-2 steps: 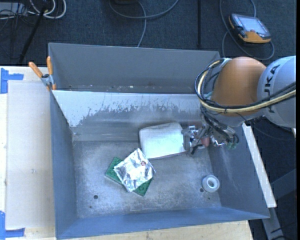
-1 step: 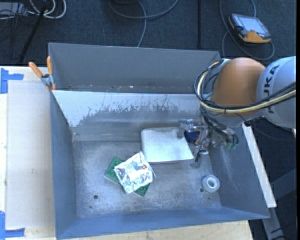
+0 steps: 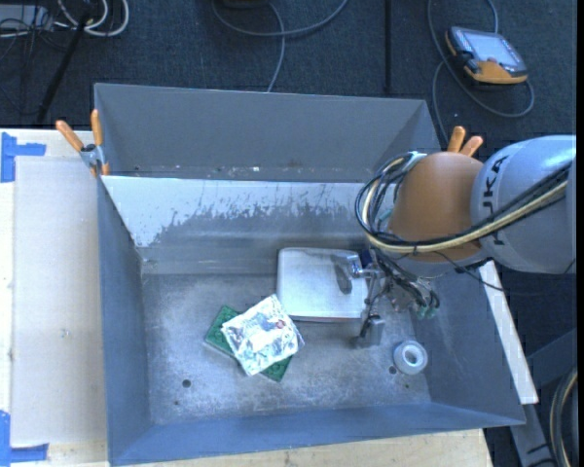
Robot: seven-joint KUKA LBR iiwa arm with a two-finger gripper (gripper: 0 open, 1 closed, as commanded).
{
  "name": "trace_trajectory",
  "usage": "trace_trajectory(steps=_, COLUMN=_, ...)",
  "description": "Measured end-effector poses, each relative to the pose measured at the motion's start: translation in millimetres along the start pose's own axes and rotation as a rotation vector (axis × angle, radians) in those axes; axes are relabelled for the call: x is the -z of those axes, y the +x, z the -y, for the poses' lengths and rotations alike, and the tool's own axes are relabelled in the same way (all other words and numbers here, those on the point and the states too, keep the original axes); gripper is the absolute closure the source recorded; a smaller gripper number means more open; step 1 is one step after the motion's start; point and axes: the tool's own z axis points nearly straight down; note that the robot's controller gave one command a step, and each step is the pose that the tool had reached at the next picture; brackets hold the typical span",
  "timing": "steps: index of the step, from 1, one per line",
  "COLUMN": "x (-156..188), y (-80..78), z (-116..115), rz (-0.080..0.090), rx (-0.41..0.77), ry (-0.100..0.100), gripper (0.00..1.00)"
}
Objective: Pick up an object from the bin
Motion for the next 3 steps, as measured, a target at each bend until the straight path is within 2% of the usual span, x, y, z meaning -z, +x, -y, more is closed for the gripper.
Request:
trace_trajectory(steps=1, x=2.0, y=-1.4, z=-29.4, rz=-0.007, rx=-0.115, ry=0.003, gripper=0.00)
trace_trajectory(steps=2, x=4.8, y=-1.6, z=-30.7, rz=-0.011, rx=-0.109, ry=0.001, gripper=1.00)
trace_trajectory(steps=3, x=95.2, y=-5.0, z=-40.0, rz=-0.015, rx=-0.143, ry=-0.002, gripper=1.00)
